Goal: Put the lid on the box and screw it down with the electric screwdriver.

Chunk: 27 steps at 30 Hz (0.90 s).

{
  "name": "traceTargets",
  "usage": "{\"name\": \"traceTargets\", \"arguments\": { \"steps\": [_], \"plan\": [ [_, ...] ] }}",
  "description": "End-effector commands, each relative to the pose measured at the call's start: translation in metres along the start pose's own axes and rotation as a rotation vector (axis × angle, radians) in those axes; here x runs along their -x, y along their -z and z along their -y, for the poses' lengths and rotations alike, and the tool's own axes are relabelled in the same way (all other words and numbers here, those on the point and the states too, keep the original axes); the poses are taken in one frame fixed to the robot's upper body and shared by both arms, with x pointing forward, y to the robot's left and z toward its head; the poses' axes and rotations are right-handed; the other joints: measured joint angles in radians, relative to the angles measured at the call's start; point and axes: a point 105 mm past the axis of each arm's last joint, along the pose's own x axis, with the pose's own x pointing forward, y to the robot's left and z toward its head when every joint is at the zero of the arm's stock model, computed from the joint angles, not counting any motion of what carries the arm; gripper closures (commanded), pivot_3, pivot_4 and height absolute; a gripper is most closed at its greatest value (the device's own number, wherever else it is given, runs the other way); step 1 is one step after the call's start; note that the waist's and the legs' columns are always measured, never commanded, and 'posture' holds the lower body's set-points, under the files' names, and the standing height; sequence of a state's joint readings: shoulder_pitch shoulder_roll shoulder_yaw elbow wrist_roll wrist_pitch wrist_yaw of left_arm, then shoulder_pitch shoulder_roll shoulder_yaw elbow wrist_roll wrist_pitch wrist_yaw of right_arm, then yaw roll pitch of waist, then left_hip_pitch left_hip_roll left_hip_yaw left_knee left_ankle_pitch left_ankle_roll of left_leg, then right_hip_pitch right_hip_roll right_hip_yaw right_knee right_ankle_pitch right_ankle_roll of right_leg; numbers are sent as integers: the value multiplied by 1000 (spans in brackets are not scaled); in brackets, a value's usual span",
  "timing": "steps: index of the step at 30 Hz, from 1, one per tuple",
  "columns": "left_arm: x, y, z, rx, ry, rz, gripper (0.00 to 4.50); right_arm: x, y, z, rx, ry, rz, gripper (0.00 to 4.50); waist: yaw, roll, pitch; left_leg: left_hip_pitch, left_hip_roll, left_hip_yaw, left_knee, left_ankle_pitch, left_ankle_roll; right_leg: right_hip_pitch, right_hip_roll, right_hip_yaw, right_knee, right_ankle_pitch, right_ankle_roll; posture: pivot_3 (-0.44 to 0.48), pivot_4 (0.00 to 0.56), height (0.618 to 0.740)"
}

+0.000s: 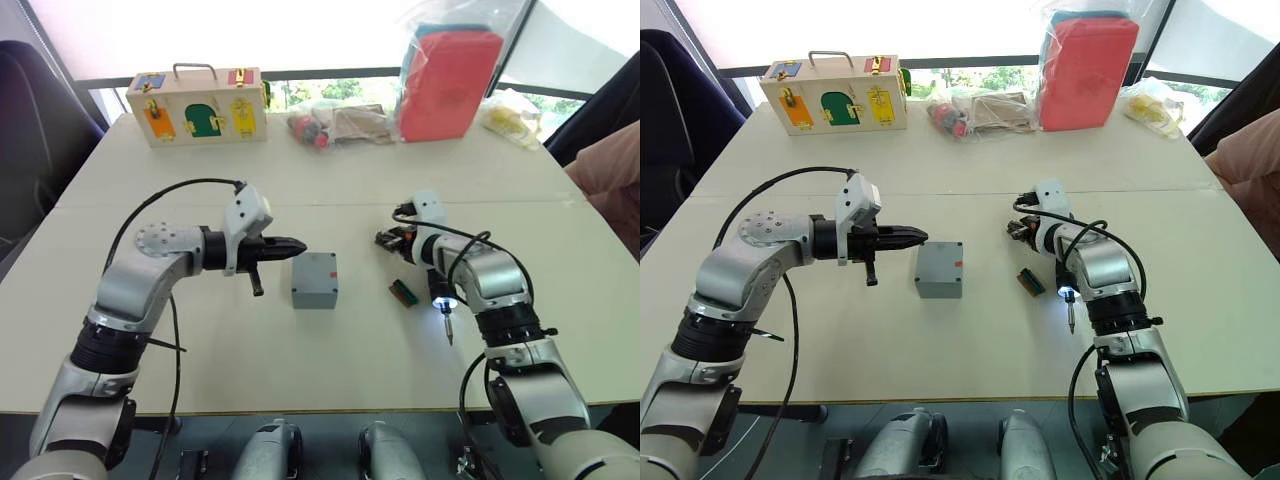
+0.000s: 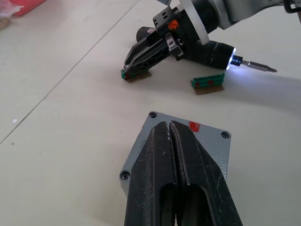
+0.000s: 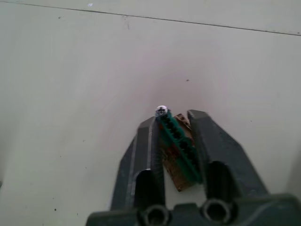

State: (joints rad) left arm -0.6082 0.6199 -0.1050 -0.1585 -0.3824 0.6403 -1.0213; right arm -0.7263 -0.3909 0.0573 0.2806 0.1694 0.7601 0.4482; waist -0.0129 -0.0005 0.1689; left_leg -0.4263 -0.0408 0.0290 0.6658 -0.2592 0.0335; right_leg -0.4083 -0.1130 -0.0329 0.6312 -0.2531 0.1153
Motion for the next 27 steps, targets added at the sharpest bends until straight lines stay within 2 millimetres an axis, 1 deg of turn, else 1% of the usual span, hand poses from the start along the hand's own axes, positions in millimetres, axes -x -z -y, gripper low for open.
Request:
{"name": "traceTargets", "arguments": {
  "steps": [1, 14, 27],
  "plan": [
    [0, -8, 2, -36, 4, 21, 4500, 4, -23, 2, 14, 2, 73, 4045, 0, 0, 0, 0, 0, 0, 0, 0, 0, 0, 0, 0, 0, 0, 0, 0, 150, 740],
    [-1, -7, 2, -34, 1, 22, 4500, 3, -21, 1, 24, -3, 68, 4045, -1, 0, 0, 0, 0, 0, 0, 0, 0, 0, 0, 0, 0, 0, 0, 0, 150, 740],
    [-1, -4, 3, -25, 1, 16, 4500, -1, -25, -2, 22, -14, 82, 4045, -1, 0, 0, 0, 0, 0, 0, 0, 0, 0, 0, 0, 0, 0, 0, 0, 150, 740]
  ]
}}
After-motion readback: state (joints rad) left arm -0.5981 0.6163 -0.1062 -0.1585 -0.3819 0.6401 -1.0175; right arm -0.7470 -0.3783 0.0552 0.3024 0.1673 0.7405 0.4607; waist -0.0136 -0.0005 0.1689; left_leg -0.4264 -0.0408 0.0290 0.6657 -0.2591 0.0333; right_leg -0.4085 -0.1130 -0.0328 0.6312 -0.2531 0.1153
